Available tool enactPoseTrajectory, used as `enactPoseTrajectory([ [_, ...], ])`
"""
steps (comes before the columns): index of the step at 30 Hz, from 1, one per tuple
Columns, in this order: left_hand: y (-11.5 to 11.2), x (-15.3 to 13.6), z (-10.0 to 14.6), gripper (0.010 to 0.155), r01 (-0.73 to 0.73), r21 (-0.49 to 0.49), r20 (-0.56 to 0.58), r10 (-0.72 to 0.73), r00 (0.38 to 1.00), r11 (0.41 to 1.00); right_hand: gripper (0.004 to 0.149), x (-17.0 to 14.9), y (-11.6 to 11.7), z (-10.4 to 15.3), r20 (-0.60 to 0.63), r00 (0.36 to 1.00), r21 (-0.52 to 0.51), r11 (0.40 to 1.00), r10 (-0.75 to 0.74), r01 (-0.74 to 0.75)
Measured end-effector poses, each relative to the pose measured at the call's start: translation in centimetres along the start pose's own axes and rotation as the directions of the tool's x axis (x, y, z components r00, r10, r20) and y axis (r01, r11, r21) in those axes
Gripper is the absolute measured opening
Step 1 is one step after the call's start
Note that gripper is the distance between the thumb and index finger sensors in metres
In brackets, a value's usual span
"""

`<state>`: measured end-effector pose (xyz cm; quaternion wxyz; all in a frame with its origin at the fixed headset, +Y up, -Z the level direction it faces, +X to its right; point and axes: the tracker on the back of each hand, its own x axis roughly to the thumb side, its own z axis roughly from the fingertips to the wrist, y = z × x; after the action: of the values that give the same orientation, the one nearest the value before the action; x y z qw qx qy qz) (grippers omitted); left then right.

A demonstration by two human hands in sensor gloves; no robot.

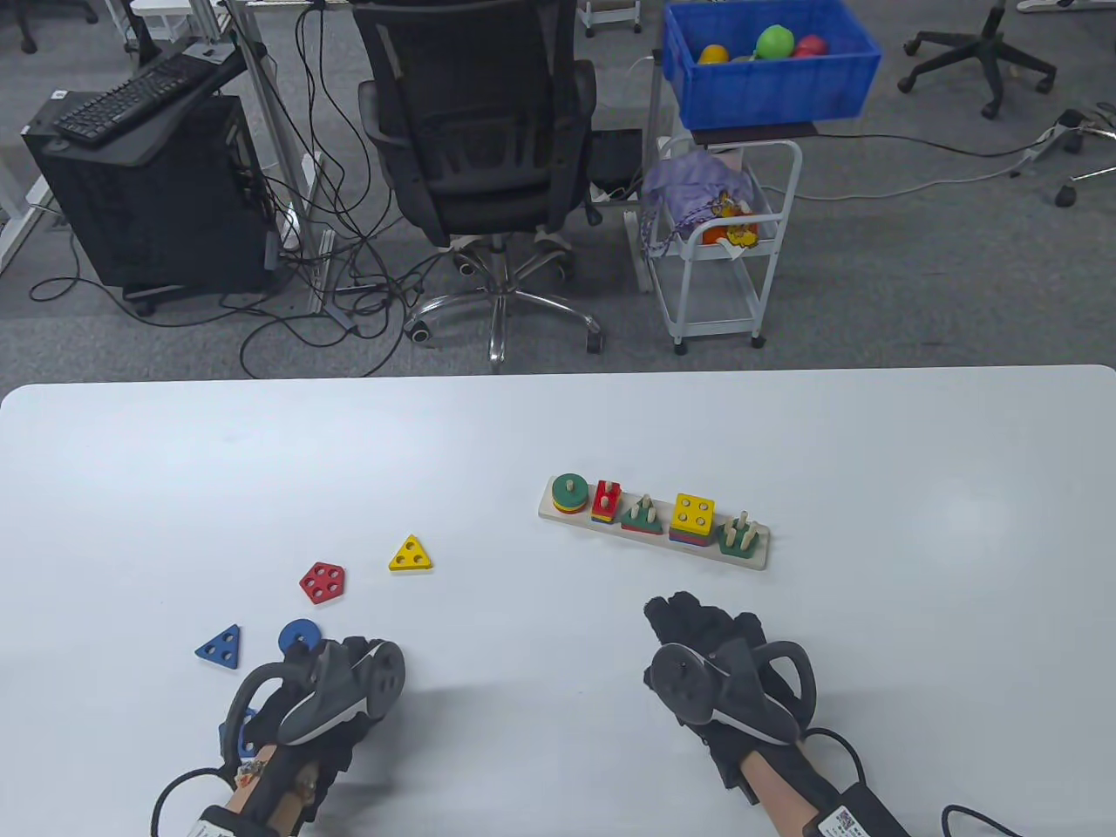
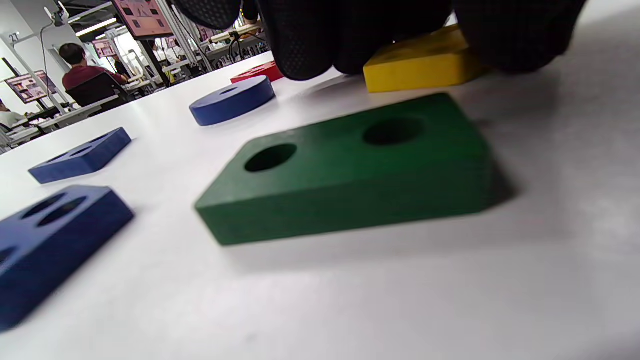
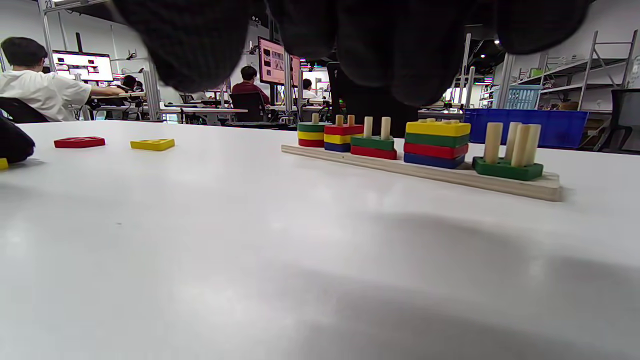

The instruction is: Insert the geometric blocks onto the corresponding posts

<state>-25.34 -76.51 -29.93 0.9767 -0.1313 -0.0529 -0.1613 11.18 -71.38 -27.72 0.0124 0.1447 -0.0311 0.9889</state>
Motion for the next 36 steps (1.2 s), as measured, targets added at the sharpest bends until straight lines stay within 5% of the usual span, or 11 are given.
enactPoseTrajectory([
  [9,0.5,0.8,0.0,0.068,-0.006,0.06,0.019,0.005,1.0,0.998,0.069,0.9,0.3,-0.1,0.028,1.0,0.009,1.0,0.006,-0.007],
  [14,3.7,1.4,1.3,0.069,-0.291,0.15,0.136,0.272,0.953,0.945,0.072,2.2,0.2,0.1,0.088,0.996,-0.025,0.999,-0.033,0.035],
  [16,4.9,2.2,1.7,0.069,-0.486,0.124,0.223,0.453,0.863,0.865,0.075,2.8,0.0,0.3,0.129,0.989,-0.058,0.995,-0.073,0.081],
  [18,5.9,3.2,2.0,0.069,-0.677,0.031,0.311,0.637,0.706,0.735,0.078,3.7,-0.4,0.6,0.199,0.969,-0.104,0.98,-0.146,0.169],
  [20,6.6,4.6,2.2,0.069,-0.842,-0.133,0.353,0.819,0.452,0.523,0.081,4.6,-0.8,1.1,0.282,0.931,-0.139,0.951,-0.23,0.277],
  [23,7.0,6.5,2.3,0.069,-0.906,-0.358,0.294,0.949,0.119,0.224,0.086,6.0,-1.4,1.8,0.364,0.88,-0.217,0.891,-0.306,0.399],
  [25,6.9,7.2,2.2,0.068,-0.898,-0.422,0.25,0.968,0.015,0.122,0.086,6.4,-1.7,2.1,0.381,0.868,-0.256,0.866,-0.318,0.429],
  [33,5.4,8.7,1.8,0.068,-0.856,-0.516,0.15,0.986,-0.073,0.015,0.072,7.0,-1.8,2.2,0.382,0.87,-0.323,0.837,-0.311,0.441],
  [36,5.0,9.0,1.7,0.068,-0.846,-0.533,0.144,0.987,-0.069,0.019,0.071,6.7,-1.7,2.0,0.374,0.861,-0.306,0.83,-0.345,0.466],
])
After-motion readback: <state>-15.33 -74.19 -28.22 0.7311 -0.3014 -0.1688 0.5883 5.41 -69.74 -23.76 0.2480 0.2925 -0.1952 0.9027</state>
